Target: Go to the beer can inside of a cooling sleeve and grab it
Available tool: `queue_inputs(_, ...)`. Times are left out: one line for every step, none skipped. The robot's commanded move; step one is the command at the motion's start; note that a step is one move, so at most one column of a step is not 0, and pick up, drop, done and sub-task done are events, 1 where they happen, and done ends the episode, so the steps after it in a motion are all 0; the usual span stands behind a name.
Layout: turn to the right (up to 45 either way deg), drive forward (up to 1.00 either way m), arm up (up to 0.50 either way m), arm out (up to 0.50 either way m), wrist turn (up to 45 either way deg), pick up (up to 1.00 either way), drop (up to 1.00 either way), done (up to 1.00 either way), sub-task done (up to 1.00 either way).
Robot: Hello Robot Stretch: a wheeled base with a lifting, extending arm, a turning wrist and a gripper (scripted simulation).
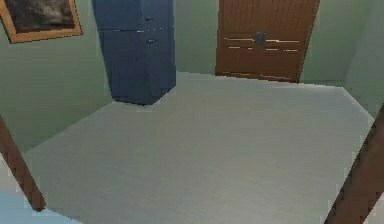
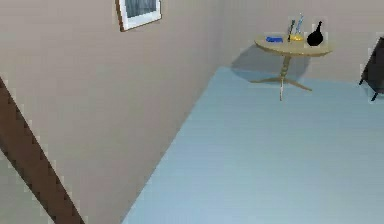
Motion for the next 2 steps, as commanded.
queue_inputs(0.0,1.00,0.00,0.00,0.0,0.00,0.00,0.00,0.00)
queue_inputs(3.0,0.00,0.00,0.00,0.0,0.00,0.00,0.00,0.00)
